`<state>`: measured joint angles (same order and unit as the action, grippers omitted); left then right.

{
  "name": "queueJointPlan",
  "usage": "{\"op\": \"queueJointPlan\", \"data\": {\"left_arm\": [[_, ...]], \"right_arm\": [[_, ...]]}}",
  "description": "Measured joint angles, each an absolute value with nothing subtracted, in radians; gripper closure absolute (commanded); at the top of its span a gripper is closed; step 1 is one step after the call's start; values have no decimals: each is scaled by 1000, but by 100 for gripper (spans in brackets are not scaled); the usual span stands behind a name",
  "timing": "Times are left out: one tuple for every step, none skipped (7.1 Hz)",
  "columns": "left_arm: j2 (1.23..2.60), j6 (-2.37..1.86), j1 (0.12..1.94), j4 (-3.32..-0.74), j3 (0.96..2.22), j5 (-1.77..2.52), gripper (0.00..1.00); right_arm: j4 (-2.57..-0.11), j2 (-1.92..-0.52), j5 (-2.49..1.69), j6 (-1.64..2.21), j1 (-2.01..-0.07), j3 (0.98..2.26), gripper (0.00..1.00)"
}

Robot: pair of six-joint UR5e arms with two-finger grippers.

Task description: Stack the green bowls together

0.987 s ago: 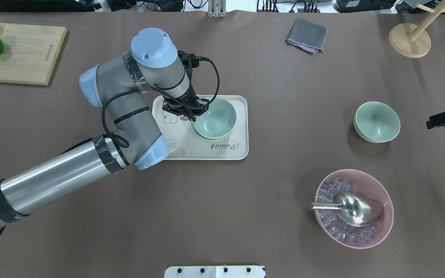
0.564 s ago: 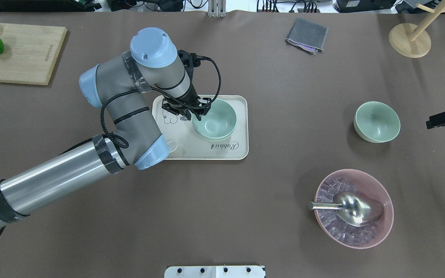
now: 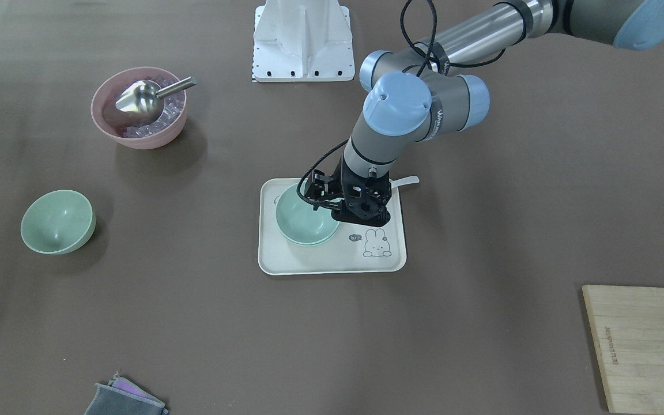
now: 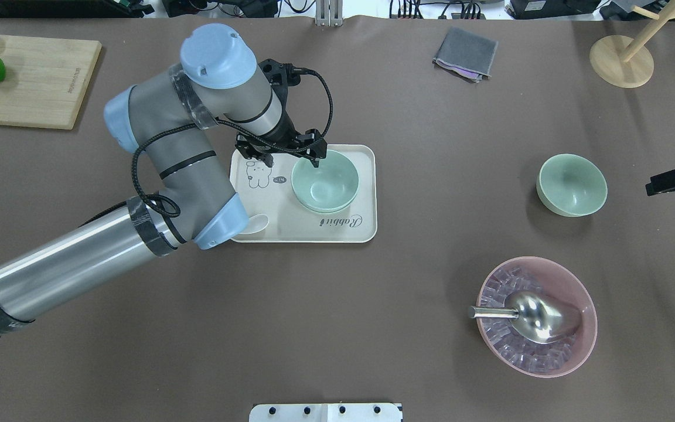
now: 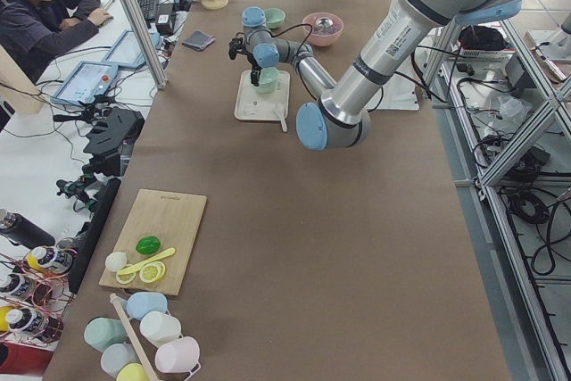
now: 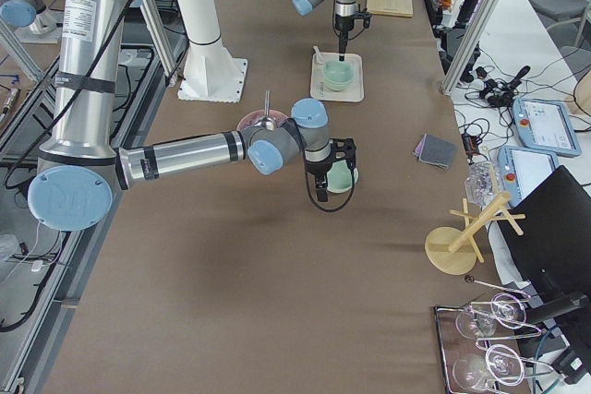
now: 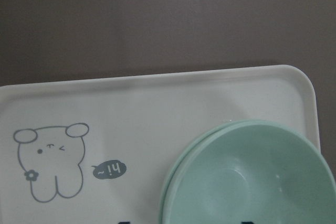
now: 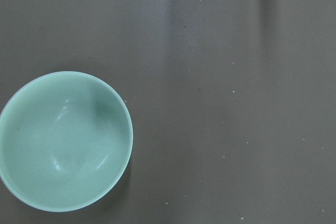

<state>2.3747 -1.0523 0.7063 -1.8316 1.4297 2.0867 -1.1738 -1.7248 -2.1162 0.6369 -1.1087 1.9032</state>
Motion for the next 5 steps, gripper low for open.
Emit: {"op": "queueJointPlan", "data": {"left_arm": [[2338, -1000, 743, -1816, 1465, 2104, 2], [2295, -903, 800, -1766, 1510, 2141, 2], [2246, -760, 872, -1684, 1568, 2174, 2], [2199, -587, 952, -1598, 1619, 2196, 2], [2151, -404, 1048, -1531, 1647, 2221, 2]], "right_arm": [[-1175, -1717, -2116, 635, -1107, 1901, 0], [-1177, -1708, -2114, 635, -1106, 1899, 0], [-1180, -1699, -2113, 636, -1104, 1898, 0], [-1183, -1689, -2112, 637, -1103, 1896, 0], [-1185, -1681, -2109, 638, -1099, 1894, 0]]}}
